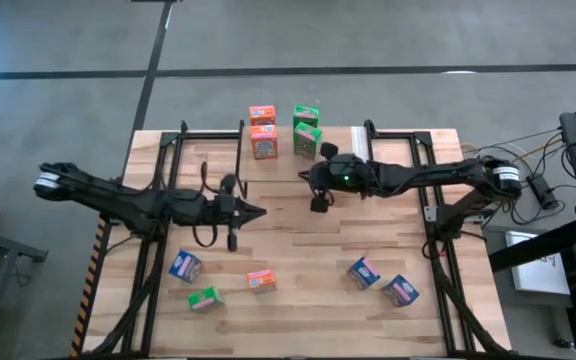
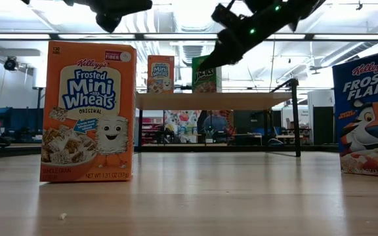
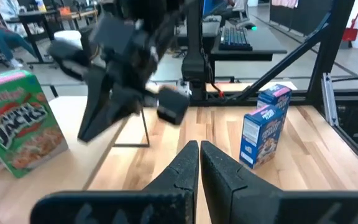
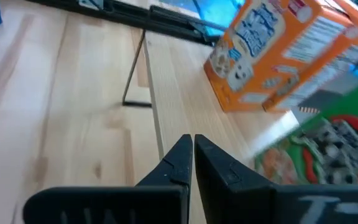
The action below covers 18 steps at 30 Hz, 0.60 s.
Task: Stack cereal on shelf
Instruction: Put the right green cereal box aligned with the other green cereal box on the shelf
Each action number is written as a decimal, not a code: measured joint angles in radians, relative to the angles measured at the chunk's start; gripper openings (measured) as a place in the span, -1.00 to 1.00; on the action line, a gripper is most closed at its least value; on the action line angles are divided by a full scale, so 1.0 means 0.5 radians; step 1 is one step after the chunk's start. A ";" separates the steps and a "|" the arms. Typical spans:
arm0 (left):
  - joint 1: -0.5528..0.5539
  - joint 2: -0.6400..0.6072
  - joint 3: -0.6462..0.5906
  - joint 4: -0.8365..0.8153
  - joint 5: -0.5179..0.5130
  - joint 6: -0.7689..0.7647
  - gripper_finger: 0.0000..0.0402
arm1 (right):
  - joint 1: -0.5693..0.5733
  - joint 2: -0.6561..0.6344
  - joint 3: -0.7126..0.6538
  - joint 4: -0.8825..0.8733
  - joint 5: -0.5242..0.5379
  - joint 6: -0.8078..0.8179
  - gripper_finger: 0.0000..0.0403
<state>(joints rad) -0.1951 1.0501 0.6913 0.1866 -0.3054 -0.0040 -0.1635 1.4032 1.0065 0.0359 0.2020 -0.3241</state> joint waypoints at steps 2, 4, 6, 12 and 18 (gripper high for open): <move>0.000 0.025 0.000 0.018 0.001 -0.012 -1.00 | 0.000 -0.062 0.000 -0.090 0.000 0.042 -0.96; 0.000 0.038 0.000 0.026 0.001 -0.012 -1.00 | -0.001 -0.120 0.000 -0.186 0.001 0.083 -0.96; 0.000 0.047 0.000 0.031 0.001 -0.012 -1.00 | -0.001 -0.173 0.000 -0.277 0.002 0.106 -0.96; 0.000 0.049 0.000 0.049 0.001 -0.010 -1.00 | -0.001 -0.243 -0.002 -0.337 0.008 0.129 -0.96; 0.000 0.049 0.000 0.054 0.001 -0.005 -1.00 | -0.001 -0.231 -0.003 -0.338 0.008 0.127 -0.96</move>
<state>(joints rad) -0.1951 1.0744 0.6910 0.2134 -0.3050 -0.0063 -0.1638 1.2875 1.0050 -0.1331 0.2058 -0.2606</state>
